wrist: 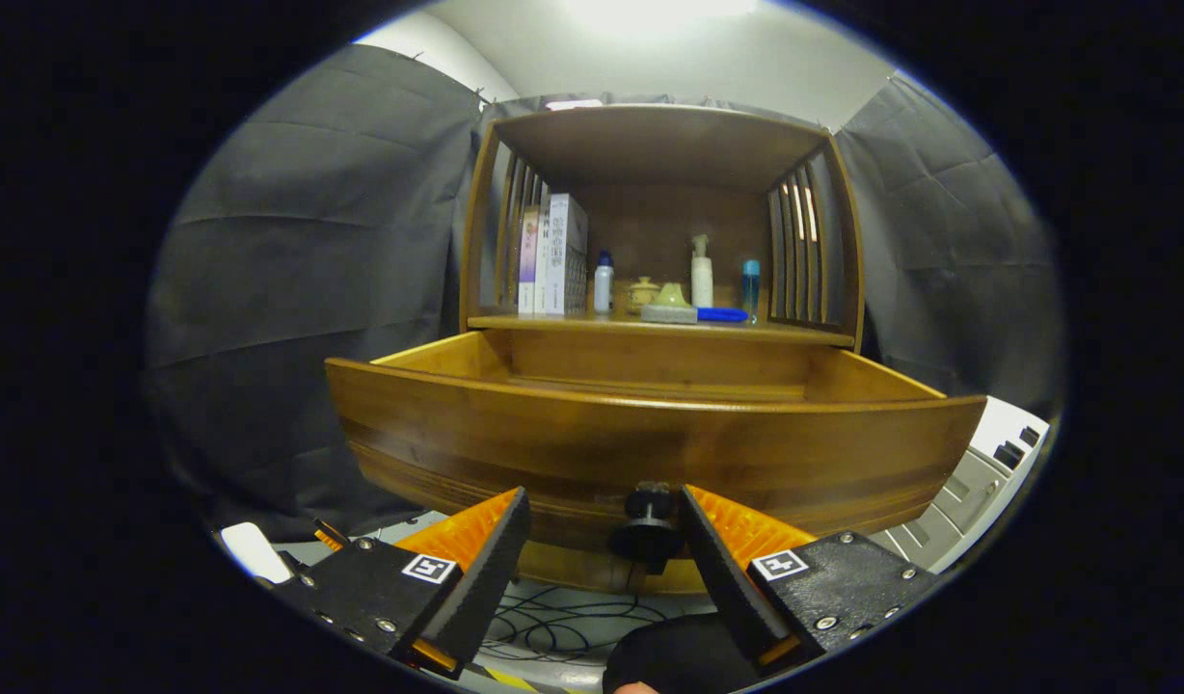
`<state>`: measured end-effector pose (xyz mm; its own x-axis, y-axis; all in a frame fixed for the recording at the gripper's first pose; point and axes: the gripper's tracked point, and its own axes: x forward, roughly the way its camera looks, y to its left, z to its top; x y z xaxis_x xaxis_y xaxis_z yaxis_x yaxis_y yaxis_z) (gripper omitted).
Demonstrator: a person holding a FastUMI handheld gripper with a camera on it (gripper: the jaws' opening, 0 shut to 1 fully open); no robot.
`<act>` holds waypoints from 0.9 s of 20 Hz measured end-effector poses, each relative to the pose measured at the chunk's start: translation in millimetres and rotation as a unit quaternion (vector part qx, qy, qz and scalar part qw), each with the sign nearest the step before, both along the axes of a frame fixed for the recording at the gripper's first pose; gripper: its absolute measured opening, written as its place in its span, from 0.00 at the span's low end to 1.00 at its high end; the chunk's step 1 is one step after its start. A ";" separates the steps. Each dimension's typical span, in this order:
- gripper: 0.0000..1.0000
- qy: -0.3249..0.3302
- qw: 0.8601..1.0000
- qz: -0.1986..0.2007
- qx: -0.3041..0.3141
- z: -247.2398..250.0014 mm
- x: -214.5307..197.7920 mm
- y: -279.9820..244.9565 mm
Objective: Pull open the drawer, take out the items inside it, and place them on the countertop above the cabinet.
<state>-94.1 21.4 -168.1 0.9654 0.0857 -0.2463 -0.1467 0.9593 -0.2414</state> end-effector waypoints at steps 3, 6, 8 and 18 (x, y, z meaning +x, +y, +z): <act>0.96 0.007 1.000 -0.022 -0.003 -4.5 11.8 -13.6; 0.92 0.000 0.999 -0.032 0.009 -5.9 14.0 -13.2; 0.93 -0.006 0.999 -0.038 0.002 -3.6 16.7 -16.4; 0.94 -0.015 0.998 -0.054 -0.008 -1.8 34.9 -28.1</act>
<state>-59.2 -6.7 -169.9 0.9759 -0.0227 -0.2170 -0.0353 0.9650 -0.2599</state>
